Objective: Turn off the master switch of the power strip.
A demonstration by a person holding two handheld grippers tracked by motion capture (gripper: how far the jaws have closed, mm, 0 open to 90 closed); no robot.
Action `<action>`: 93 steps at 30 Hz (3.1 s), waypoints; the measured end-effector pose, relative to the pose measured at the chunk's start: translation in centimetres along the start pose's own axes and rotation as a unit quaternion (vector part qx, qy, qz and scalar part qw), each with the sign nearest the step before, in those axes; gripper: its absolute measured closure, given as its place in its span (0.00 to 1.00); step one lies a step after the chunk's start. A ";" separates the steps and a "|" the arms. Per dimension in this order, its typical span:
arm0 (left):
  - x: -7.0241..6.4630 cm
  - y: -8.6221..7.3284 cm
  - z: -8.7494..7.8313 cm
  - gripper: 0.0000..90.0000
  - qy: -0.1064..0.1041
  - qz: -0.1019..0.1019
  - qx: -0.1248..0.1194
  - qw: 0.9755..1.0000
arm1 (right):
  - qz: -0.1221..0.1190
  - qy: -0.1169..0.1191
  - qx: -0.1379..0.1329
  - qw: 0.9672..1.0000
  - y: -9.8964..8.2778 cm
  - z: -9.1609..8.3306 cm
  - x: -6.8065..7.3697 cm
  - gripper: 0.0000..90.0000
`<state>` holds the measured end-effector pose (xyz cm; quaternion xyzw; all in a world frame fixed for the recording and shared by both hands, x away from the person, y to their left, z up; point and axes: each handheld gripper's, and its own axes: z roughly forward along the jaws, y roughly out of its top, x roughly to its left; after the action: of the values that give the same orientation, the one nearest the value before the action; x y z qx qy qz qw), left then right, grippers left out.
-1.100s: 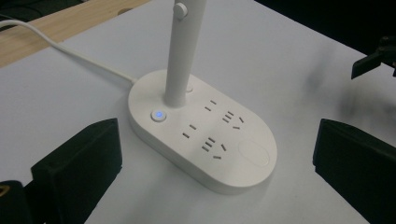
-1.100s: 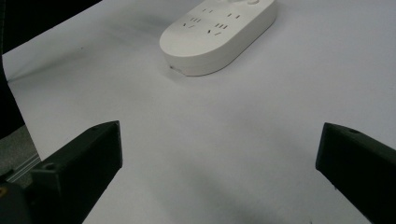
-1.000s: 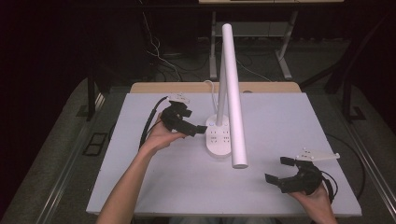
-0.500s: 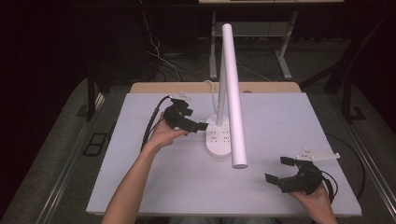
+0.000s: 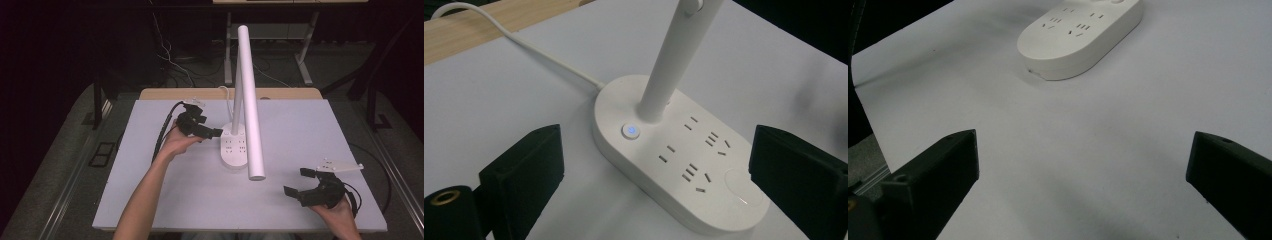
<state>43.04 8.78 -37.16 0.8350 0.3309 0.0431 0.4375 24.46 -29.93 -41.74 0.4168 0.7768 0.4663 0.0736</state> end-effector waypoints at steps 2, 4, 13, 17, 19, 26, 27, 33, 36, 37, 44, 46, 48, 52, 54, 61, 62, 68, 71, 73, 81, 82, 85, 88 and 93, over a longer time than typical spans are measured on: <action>0.1 0.1 0.1 0.08 0.004 -0.001 0.000 1.000 | -0.001 0.000 0.000 1.000 0.0 0.0 0.0 0.00; 0.3 0.2 0.3 0.09 0.006 0.001 0.000 1.000 | -0.002 0.000 -0.002 1.000 0.0 0.0 -0.1 0.00; 0.5 0.8 1.1 0.16 0.011 0.009 0.014 1.000 | 0.000 0.001 0.002 1.000 0.0 0.0 0.0 0.00; 0.8 1.0 1.5 0.18 0.002 0.000 0.024 1.000 | 0.000 0.000 0.002 1.000 0.0 0.0 0.0 0.00; 0.9 1.1 1.6 0.20 -0.002 -0.004 0.021 1.000 | 0.000 0.000 0.002 1.000 0.0 0.0 0.0 0.00; 0.9 1.4 2.1 0.26 -0.013 -0.009 0.014 1.000 | -0.002 0.000 0.003 1.000 0.0 0.1 -0.1 0.00; 0.9 1.4 2.1 0.28 -0.013 -0.008 0.015 1.000 | -0.002 0.000 0.003 1.000 0.0 0.1 -0.1 0.00; 1.0 1.2 2.6 0.40 -0.009 -0.011 0.013 1.000 | -0.001 0.000 0.002 1.000 0.0 0.1 -0.1 0.00; 1.0 1.2 2.8 0.46 -0.008 -0.013 0.005 1.000 | -0.001 -0.001 0.001 1.000 0.0 0.1 -0.1 0.00; 1.0 1.1 2.8 0.51 -0.006 -0.011 0.005 1.000 | 0.000 0.000 0.001 1.000 0.0 0.1 -0.1 0.00; 1.0 1.1 3.3 0.64 0.000 -0.011 0.002 1.000 | -0.001 0.000 0.002 1.000 0.0 0.1 -0.1 0.00; 1.0 1.0 3.5 0.65 0.004 -0.013 0.003 1.000 | -0.001 0.000 0.002 1.000 0.0 0.1 -0.1 0.00; 1.0 1.0 3.7 0.70 0.004 -0.011 0.004 1.000 | -0.002 0.000 0.003 1.000 0.0 0.1 -0.1 0.00; 0.9 0.8 4.1 0.74 0.003 -0.015 0.007 1.000 | -0.001 0.000 0.004 1.000 0.0 0.1 -0.1 0.00; 0.9 0.8 4.3 0.75 0.003 -0.010 0.010 1.000 | -0.003 0.000 0.003 1.000 0.0 0.2 -0.1 0.00; 0.9 0.4 5.5 0.82 -0.005 -0.007 0.021 1.000 | -0.007 0.000 0.005 1.000 0.1 0.3 -0.1 0.00; 0.9 0.4 5.6 0.83 -0.005 -0.008 0.020 1.000 | -0.006 0.000 0.005 1.000 0.0 0.3 -0.1 0.00; 0.9 0.1 6.2 0.90 -0.006 -0.012 0.028 1.000 | -0.006 0.000 0.005 1.000 0.0 0.3 -0.1 0.00; 1.1 0.1 6.3 0.94 -0.001 -0.010 0.034 0.999 | -0.006 0.001 0.005 1.000 0.0 0.3 -0.1 0.00; 1.2 0.0 6.4 0.99 -0.002 -0.005 0.039 0.999 | -0.007 0.001 0.006 1.000 0.0 0.3 -0.1 0.00; 1.2 -0.3 7.1 1.00 0.002 -0.008 0.044 0.999 | -0.010 0.001 0.004 1.000 0.1 0.3 -0.2 0.00; 1.2 -0.3 7.2 1.00 0.003 -0.010 0.044 0.999 | -0.007 0.001 0.005 1.000 0.1 0.3 -0.1 0.00; 1.1 -0.4 7.5 1.00 0.006 -0.037 0.024 0.999 | -0.006 0.002 0.005 1.000 0.1 0.3 -0.1 0.00; 1.1 -0.3 7.6 1.00 0.008 -0.044 0.026 0.999 | -0.006 0.002 0.004 1.000 0.1 0.3 -0.2 0.00; 1.4 -0.3 7.6 1.00 0.007 -0.057 0.035 0.998 | -0.007 0.001 0.005 1.000 0.0 0.3 -0.1 0.00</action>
<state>46.67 4.35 -42.40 0.8295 0.3817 0.0122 0.4076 24.68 -29.82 -41.87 0.4115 0.7819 0.4625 0.0739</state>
